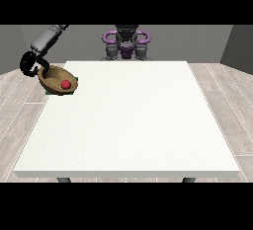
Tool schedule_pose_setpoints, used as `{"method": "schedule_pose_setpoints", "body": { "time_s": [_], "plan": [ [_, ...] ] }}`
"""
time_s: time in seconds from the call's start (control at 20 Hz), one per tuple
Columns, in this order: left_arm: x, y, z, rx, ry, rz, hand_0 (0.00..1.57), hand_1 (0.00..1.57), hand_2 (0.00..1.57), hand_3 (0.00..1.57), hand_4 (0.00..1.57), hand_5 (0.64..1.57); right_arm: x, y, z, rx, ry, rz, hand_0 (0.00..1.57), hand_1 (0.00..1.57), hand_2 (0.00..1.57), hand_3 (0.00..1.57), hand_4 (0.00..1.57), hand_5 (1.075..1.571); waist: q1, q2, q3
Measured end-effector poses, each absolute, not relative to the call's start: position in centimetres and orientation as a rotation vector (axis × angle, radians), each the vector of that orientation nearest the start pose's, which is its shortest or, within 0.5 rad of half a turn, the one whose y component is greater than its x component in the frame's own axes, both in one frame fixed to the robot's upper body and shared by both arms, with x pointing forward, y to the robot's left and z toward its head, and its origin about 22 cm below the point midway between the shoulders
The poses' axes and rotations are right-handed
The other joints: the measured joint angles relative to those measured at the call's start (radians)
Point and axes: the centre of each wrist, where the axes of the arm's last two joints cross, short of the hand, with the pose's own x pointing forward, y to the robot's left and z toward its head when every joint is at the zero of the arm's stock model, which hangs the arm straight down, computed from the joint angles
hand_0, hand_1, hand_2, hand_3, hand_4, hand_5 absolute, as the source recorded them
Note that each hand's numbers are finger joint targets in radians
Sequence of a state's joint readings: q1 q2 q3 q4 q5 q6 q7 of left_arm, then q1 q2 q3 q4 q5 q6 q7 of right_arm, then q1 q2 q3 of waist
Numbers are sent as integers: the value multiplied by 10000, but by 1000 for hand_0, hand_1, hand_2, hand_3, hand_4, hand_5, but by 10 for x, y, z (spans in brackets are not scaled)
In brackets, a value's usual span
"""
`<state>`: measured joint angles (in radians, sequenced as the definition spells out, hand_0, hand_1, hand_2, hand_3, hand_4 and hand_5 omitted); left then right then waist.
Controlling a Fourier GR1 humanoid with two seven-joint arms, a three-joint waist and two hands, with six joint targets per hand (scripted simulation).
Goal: Pick the cup and pour the ball into the bowl, then pick the bowl and place it on the pad
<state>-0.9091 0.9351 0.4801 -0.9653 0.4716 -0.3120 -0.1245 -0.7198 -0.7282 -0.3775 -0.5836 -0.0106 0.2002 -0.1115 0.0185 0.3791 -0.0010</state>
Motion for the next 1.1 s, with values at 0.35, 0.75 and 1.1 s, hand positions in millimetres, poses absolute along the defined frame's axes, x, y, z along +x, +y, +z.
{"method": "schedule_pose_setpoints", "body": {
  "time_s": [0.35, 0.75, 1.1],
  "plan": [
    [320, 474, 357, 2157, -23607, 201, 0, 0, 0, 0, 0, 1528, 364, -464, 115, -4338, -15231, -411, 1571, 1571, 1571, 1256, 1063, 1569, -118, 44, -53],
    [303, 472, 375, 2152, -24131, 106, 0, 0, 0, 0, 0, 1516, 342, -500, 112, -4800, -14756, -2336, 740, 740, 690, 1053, 0, 1538, 141, 566, 12],
    [294, 478, 384, 2200, -24315, 248, 0, 0, 0, 0, 0, 1515, 344, -506, 130, -4905, -14870, -2698, 421, 421, 466, 586, 0, 1500, 113, 743, 20]
  ]
}}
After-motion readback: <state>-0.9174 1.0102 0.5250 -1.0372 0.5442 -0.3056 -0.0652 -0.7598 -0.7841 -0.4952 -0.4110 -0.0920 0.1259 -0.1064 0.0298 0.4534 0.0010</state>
